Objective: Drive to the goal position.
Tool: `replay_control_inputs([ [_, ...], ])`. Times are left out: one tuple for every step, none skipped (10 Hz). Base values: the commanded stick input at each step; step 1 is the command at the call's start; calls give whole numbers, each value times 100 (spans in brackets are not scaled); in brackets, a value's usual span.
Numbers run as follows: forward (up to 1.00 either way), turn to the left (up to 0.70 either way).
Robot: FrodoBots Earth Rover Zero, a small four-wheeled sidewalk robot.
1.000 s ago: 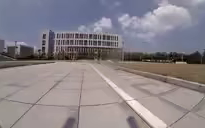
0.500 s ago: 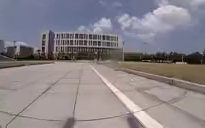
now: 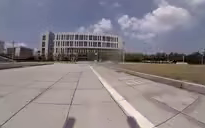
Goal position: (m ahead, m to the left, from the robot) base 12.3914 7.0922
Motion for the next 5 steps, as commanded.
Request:
replay_control_inputs([
  [70, 0],
  [70, 0],
  [70, 0],
  [70, 0],
  [70, 0],
])
